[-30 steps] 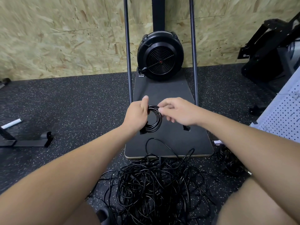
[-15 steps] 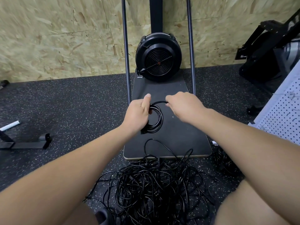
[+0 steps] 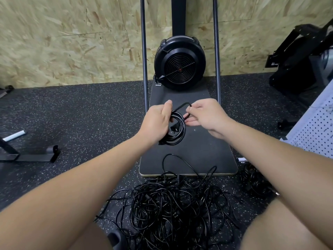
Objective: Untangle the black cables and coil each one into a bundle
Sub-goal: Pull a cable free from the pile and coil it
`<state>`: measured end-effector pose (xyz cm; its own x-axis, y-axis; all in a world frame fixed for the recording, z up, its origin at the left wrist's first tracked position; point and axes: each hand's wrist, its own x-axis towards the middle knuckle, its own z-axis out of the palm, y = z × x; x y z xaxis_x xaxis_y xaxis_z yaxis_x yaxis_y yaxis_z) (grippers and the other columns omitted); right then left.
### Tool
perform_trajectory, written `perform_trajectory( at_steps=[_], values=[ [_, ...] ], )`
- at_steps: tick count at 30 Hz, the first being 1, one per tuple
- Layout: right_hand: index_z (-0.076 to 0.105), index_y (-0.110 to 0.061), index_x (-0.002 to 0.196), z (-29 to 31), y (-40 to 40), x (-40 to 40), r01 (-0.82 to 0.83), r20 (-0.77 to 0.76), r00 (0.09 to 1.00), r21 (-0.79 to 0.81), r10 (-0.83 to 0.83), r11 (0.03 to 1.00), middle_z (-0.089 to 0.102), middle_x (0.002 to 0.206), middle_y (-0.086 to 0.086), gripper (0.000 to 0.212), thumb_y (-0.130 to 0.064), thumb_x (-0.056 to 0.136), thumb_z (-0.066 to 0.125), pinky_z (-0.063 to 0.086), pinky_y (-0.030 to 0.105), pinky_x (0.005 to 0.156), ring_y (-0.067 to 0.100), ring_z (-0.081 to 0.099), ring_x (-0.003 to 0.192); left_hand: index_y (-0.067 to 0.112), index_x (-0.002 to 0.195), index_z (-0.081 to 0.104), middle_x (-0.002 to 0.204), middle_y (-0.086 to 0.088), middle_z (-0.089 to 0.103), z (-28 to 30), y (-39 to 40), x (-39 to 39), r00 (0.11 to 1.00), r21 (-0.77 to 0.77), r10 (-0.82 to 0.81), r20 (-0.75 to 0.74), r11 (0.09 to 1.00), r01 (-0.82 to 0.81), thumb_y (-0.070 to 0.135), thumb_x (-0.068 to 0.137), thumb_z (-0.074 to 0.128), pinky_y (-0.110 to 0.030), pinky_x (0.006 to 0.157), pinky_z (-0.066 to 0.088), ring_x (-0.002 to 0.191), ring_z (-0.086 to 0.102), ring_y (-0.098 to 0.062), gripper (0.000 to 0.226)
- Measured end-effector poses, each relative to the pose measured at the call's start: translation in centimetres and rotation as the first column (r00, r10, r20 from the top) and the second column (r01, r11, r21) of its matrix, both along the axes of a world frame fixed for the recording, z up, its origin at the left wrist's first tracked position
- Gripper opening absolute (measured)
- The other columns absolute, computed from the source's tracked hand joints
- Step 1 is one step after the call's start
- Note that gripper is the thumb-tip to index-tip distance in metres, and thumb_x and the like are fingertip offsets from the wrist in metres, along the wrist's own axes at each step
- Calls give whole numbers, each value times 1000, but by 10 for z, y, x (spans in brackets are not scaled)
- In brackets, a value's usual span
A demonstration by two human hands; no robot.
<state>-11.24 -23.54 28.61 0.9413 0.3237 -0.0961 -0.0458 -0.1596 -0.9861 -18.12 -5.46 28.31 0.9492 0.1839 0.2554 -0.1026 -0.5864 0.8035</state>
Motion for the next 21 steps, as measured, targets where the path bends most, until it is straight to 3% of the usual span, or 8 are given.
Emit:
perform_trajectory(
  at_steps=[2,5,9,11,13,16,18,21],
  values=[
    [68,17,116,-3,-3,1,-57,-81,995,55,62,997,80,96,24,22,-4,110,62,67,31,70,28,82,79,16,66,33,60,-1,38,0,-2,0,1000,6,5,4,1000,-5,27,117,40,-50,61,37,62,35,-23,53],
    [70,13,122,-5,-8,-3,-224,-152,962,39,228,974,79,110,28,22,-3,112,58,66,35,76,27,79,86,0,68,55,53,4,49,-2,-2,2,999,-42,53,-8,998,-53,39,118,40,-36,58,36,54,43,-19,65],
    [76,4,113,3,-8,-9,-345,-121,935,-76,334,936,82,111,9,24,-5,102,57,46,42,104,18,73,103,-1,73,46,62,-7,45,-5,1,3,997,-22,71,7,997,-71,33,117,38,-49,60,37,59,39,-22,57],
    [66,-1,104,3,-4,-13,-390,-208,896,49,392,919,71,100,8,20,-14,91,58,40,46,98,22,66,96,9,68,40,60,-2,39,-4,-3,1,997,-6,71,12,997,-71,32,118,38,-49,58,34,59,34,-22,55],
    [62,-12,95,3,3,-18,-411,-231,871,141,434,901,67,89,2,7,-16,98,59,44,35,87,17,61,83,19,65,30,58,4,33,-2,-9,-2,997,1,69,14,998,-70,33,119,40,-42,57,28,58,29,-18,56],
    [71,-11,97,0,8,-22,-437,-106,896,-49,431,898,72,86,-1,10,-19,105,73,49,19,75,6,66,77,16,67,33,63,-2,33,-3,-8,-1,998,-45,66,4,997,-66,40,119,41,-38,56,24,61,28,-17,57],
    [71,-1,116,2,4,-19,-442,-54,897,-95,439,892,78,97,5,18,-9,100,78,53,23,75,12,71,83,16,68,36,64,-3,35,-3,-5,1,996,-74,84,7,994,-83,47,117,41,-39,57,26,61,31,-17,58],
    [66,-10,141,4,-5,-13,-403,51,899,-294,435,867,77,128,2,43,-1,99,73,61,31,71,16,73,82,19,69,30,63,0,31,-3,-1,1,994,-47,103,25,994,-102,52,116,42,-40,57,25,60,28,-17,59]
  ],
)
